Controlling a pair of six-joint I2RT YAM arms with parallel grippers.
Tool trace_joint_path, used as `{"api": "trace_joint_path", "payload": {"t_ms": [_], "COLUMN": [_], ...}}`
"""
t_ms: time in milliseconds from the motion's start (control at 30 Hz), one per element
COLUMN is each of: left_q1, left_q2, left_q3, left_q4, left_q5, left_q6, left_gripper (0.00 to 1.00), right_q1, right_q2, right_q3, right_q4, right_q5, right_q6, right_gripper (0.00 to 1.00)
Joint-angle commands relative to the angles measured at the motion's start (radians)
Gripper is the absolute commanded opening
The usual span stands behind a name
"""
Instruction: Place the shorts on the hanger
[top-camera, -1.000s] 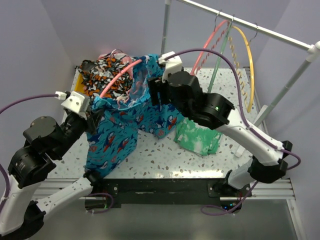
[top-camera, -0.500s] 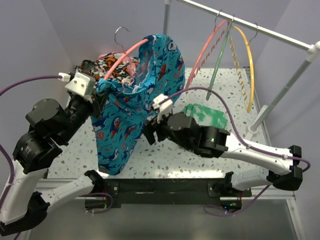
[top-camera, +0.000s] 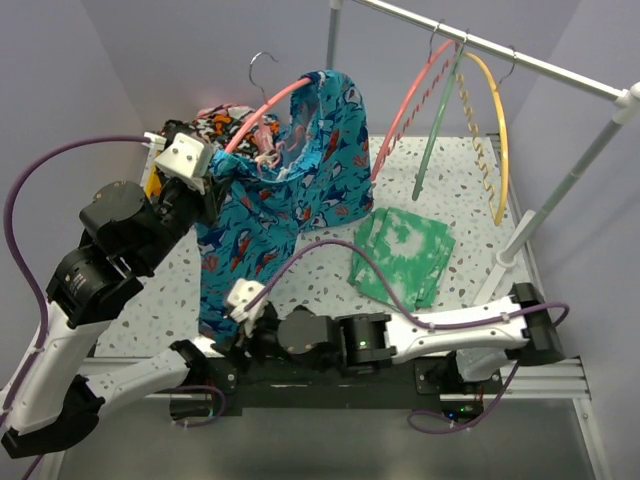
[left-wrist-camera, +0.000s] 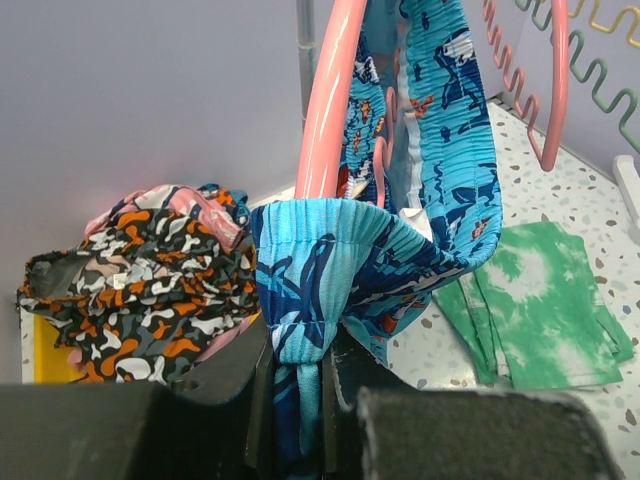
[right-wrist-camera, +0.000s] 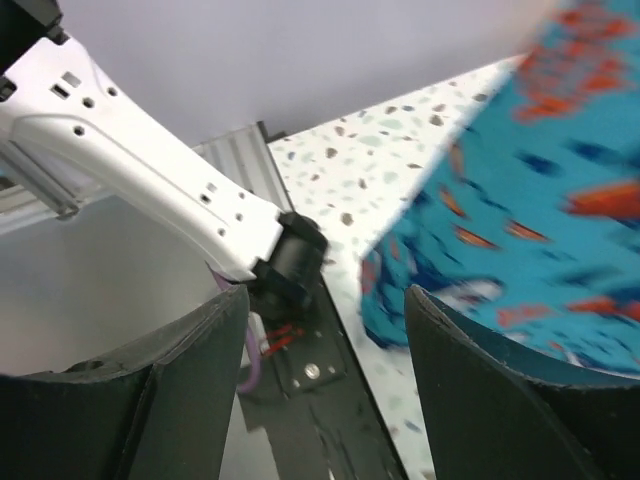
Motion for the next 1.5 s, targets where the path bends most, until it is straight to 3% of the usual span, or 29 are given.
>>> {"api": "trace_joint_path", "payload": {"t_ms": [0,200,333,567,867,1167,1467], "left_q1": [-0.002,0.0,-0.002,0.0,0.0,-0.002,-0.002], "left_q2": [-0.014,-0.02,-0.021,-0.011,0.026,0.101,0.279], "left_q3": [0.059,0.061,0.059,-0.007,-0.079,-0.104,0.005], "left_q4": [0.157,0.133,0.135,0.186,0.281,0.388,0.503], "left_q5": [0.026,0.04,0.044,0.07,0.021,-0.055,-0.06], "left_q6": [-0.043,-0.043,-0.037,-0.046,-0.057,-0.037,0.053], "left_gripper": [0.0,0.0,0.0,0.0,0.0,0.0,0.0], "right_q1": [-0.003,-0.016,-0.081,-0.286,-0.414,-0.512,-0.59], "right_q2": [0.15,0.355,0.432,0.452,0.507,0.524,0.489], "right_q3": [0.134,0.248,0.224,0.026,-0.121,-0.158,-0.183], "right_q4": [0.093,0.075,0.084,0.28,0.506,0.508,0.465], "right_q5": [-0.02,0.06,0.075,-0.03,-0.08,-0.035,-0.034], "right_q6": [-0.03,-0.013,0.074,0.291,0.507,0.55,0.56], "right_gripper": [0.65,0.65,0.65,0.7,0.79,0.8,0.8]}}
